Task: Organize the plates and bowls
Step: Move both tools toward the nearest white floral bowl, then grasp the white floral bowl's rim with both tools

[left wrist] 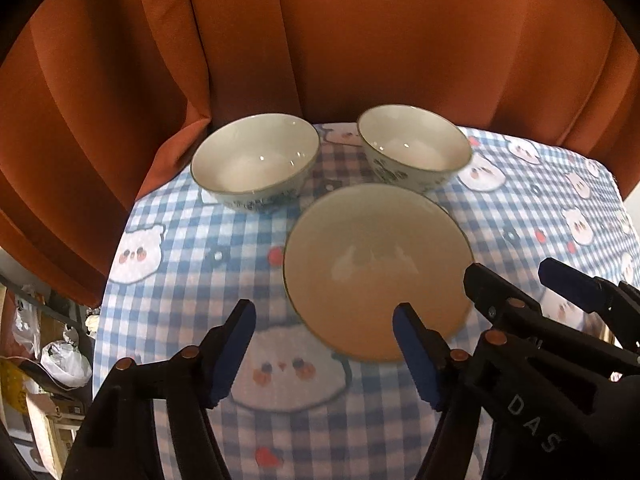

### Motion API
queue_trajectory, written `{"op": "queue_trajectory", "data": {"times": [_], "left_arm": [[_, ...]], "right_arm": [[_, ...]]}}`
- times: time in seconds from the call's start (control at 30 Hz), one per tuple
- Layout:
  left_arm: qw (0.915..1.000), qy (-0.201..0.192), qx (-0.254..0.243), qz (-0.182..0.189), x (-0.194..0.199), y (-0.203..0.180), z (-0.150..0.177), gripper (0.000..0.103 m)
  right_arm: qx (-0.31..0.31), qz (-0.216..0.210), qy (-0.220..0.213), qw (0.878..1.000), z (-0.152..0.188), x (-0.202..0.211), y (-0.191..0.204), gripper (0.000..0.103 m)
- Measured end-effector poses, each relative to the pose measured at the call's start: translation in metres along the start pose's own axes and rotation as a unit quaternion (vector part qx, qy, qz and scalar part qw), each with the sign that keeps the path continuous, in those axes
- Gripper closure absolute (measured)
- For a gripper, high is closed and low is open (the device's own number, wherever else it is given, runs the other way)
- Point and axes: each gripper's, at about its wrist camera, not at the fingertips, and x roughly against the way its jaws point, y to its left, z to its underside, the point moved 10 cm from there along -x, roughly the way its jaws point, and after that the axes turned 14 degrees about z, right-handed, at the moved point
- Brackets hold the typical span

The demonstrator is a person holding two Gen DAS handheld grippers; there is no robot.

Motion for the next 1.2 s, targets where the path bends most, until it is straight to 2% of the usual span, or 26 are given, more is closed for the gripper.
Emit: {"op": "queue_trajectory", "data": {"times": [0.2,0.37,0.5,0.63,0.73,1.2], "left_arm": [[0.9999,0.006,0.007,-0.010,-0.021,0.008,-0.013,0.040],[0.9995,0.018,0.018,-0.019,-0.042,0.018,-0.015,0.052],[0.9991,0.024,0.021,-0.026,-0.052,0.023,-0.016,0.065],[0.9990,0.029,0.025,-0.024,-0.058,0.026,-0.017,0.073],[0.9987,0.027,0.027,-0.033,-0.059,0.028,-0.018,0.079],[0.9990,0.023,0.025,-0.028,-0.034,0.014,-0.010,0.081]], "right_arm": [[0.005,-0.008,0.005,1.000,-0.021,-0.022,0.015,0.039],[0.009,-0.013,0.019,1.000,-0.023,-0.043,0.024,0.060],[0.012,-0.017,0.025,0.999,-0.024,-0.056,0.029,0.073],[0.019,-0.030,0.026,0.999,-0.025,-0.060,0.039,0.083],[0.023,-0.027,0.024,0.999,-0.025,-0.058,0.040,0.083],[0.020,-0.022,0.018,0.999,-0.014,-0.036,0.027,0.084]]}}
